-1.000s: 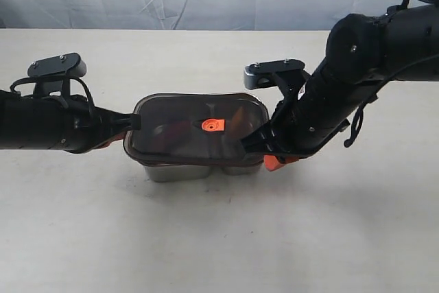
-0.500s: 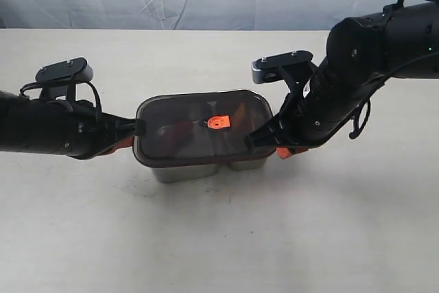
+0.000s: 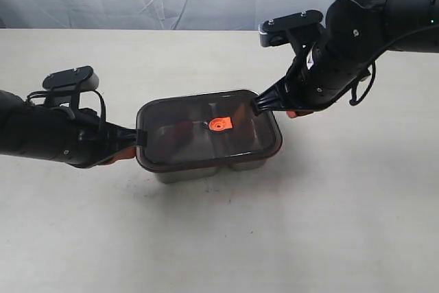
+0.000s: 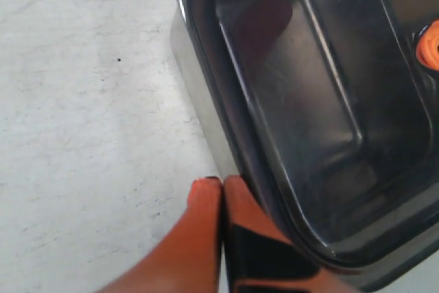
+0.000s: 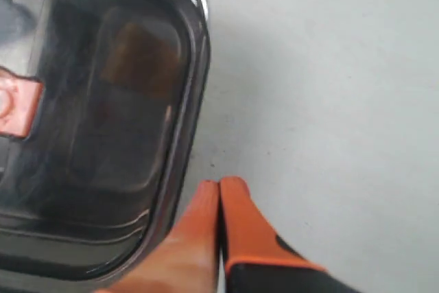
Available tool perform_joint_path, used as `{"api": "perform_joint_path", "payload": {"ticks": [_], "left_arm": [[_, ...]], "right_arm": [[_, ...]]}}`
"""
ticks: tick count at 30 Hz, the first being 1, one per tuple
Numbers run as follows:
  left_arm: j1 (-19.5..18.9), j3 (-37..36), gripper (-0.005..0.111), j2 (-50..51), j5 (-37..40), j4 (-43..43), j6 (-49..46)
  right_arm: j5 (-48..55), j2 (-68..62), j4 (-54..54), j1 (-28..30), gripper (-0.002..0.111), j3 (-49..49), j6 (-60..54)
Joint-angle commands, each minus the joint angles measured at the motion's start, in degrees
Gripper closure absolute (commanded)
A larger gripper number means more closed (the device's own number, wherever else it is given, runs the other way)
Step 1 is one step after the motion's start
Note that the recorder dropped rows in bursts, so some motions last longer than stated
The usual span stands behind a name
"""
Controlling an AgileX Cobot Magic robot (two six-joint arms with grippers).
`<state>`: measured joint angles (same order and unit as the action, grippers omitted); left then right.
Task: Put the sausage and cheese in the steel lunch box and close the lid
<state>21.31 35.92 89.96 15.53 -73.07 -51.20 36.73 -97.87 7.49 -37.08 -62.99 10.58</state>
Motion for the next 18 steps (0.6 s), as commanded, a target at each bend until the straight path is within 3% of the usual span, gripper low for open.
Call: {"api": "perform_joint_path", "payload": {"ticks": [1, 18], "left_arm": [[0.5, 0.2, 0.107, 0.1, 2.2, 1.2, 0.3], [0.5, 0.2, 0.107, 0.1, 2.6, 10.0, 9.1]], "right_arm": [[-0.7, -1.7, 0.6, 3.3, 0.108, -0.3, 0.7], [-1.8, -5.7, -9.5, 3.7, 0.108, -0.3, -7.4]]}}
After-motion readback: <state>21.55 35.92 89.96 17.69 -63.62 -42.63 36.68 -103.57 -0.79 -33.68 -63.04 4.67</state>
